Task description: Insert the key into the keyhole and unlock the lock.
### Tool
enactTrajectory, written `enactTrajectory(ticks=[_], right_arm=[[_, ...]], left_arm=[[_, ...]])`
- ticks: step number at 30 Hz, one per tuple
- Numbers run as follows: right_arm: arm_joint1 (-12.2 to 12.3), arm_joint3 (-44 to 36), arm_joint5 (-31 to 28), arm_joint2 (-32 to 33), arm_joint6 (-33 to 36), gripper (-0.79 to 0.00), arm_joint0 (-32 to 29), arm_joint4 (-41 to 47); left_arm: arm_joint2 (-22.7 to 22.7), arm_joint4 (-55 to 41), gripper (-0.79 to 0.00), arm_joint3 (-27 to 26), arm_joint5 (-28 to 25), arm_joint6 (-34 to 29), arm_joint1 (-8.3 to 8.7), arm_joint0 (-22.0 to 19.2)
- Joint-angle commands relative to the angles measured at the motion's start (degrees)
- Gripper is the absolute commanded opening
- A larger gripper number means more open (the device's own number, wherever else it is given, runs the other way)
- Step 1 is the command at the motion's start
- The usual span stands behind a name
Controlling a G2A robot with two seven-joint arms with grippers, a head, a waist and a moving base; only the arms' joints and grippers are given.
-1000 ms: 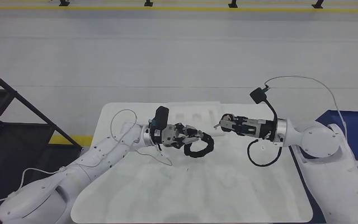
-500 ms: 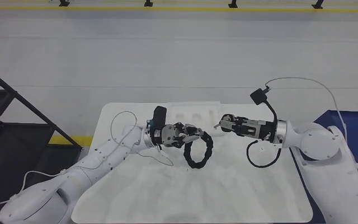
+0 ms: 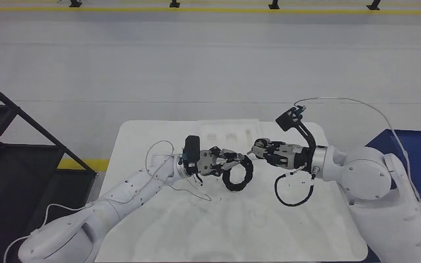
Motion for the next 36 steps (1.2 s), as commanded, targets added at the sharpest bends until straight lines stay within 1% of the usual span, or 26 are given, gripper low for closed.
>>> enactTrajectory(ticks=[1,7,15,20,27,33,36], right_arm=[[0.11,-1.86,0.95,0.10,-0.42,-0.785,-0.61,-1.58],[0.44,-4.59,2.55,-0.02,0.49,-0.785,-1.41,-5.03],[0.41,-4.14,3.58,-1.37,-0.47,-0.785,-1.04,-5.12],[0.44,-3.85,4.76,-1.88,-0.03,-0.785,-0.55,-5.23],[0.39,-3.01,7.50,-1.99,-0.12,-0.785,-0.23,-3.00],[0.28,-1.73,11.81,-1.67,0.03,-0.785,0.02,1.17],[0.26,-1.87,14.47,-1.44,-0.29,-0.785,-0.04,2.09]], left_arm=[[0.17,0.93,-0.785,1.55,0.82,1.61,-0.82,0.11],[0.43,3.54,-0.785,4.52,2.42,4.64,-2.76,0.13],[0.33,4.69,-0.785,6.37,3.01,5.86,-4.67,0.18],[0.13,4.65,-0.785,7.32,3.04,5.88,-5.44,0.19],[-0.80,6.13,-0.785,9.04,5.11,7.95,-6.16,0.11],[-1.88,8.83,-0.785,10.19,8.91,9.80,-6.63,0.10],[-2.45,9.05,-0.785,10.47,9.81,10.71,-6.89,0.53]])
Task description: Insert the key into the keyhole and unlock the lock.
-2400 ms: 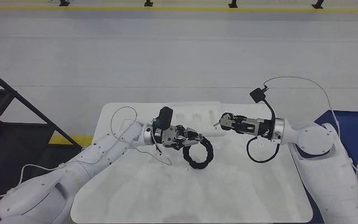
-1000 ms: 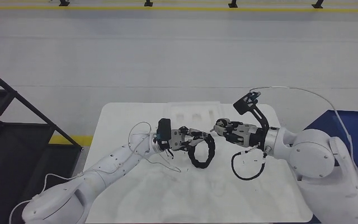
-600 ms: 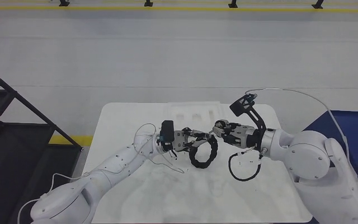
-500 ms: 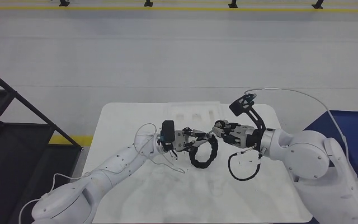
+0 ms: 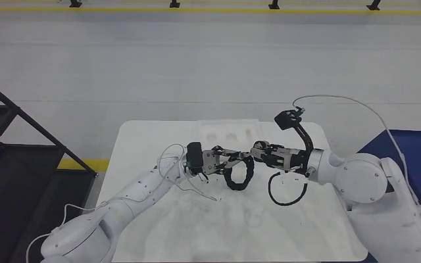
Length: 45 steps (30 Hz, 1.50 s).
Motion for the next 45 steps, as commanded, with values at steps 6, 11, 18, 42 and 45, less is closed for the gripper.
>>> enactTrajectory(ticks=[6,11,18,42,45], right_arm=[[-0.02,-0.74,2.49,0.70,-1.10,-0.785,-0.26,1.35],[-0.05,-0.62,2.55,0.65,-1.76,-0.785,-0.62,1.61],[0.15,-3.98,5.05,0.87,-2.23,-0.785,-2.48,1.25],[0.50,-7.30,9.97,-1.51,-2.76,-0.785,-2.83,-7.67],[0.47,-6.90,9.96,-1.77,-2.90,-0.785,-2.56,-7.74]], left_arm=[[-0.18,0.00,-0.785,0.10,0.14,0.33,-0.10,0.19],[-0.80,-0.52,-0.785,-0.62,0.99,-1.23,-0.01,0.65],[-3.72,0.43,-0.785,-5.42,3.92,-7.25,1.15,3.21],[-8.28,1.95,-0.785,-8.39,2.29,-9.36,0.97,6.94],[-8.66,2.04,-0.785,-8.39,1.80,-9.33,0.85,7.12]])
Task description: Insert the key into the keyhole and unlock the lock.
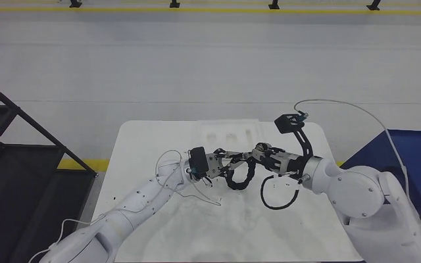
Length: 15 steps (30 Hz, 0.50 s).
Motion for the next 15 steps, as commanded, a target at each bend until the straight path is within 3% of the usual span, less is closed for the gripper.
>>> enactTrajectory(ticks=[1,15], right_arm=[[-0.02,0.25,0.05,-0.14,-0.13,-0.785,0.16,-0.10],[-0.06,0.70,-0.15,-0.38,-0.71,-0.785,0.35,0.42]], left_arm=[[-0.24,0.18,-0.785,0.00,-0.28,0.01,-0.08,0.12],[-1.47,1.12,-0.785,0.40,-1.99,-0.05,-0.72,0.80]])
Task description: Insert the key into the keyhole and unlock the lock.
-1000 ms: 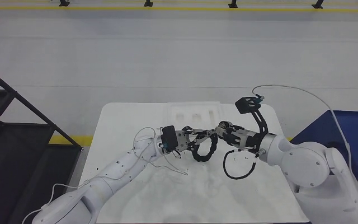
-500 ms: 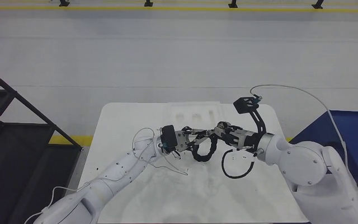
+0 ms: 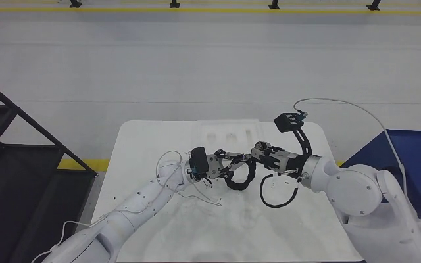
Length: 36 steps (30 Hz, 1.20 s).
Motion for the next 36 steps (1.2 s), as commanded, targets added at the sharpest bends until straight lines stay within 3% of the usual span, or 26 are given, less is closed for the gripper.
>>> enactTrajectory(ticks=[1,36], right_arm=[[0.00,0.05,-0.03,-0.01,-0.03,-0.785,-0.01,0.00],[-0.05,0.94,-1.74,-1.64,-1.06,-0.785,0.28,-1.53]], left_arm=[[-0.15,0.07,-0.785,0.06,-0.18,0.02,-0.08,0.07],[-2.18,-1.17,-0.785,1.32,-6.40,0.90,-1.85,1.21]])
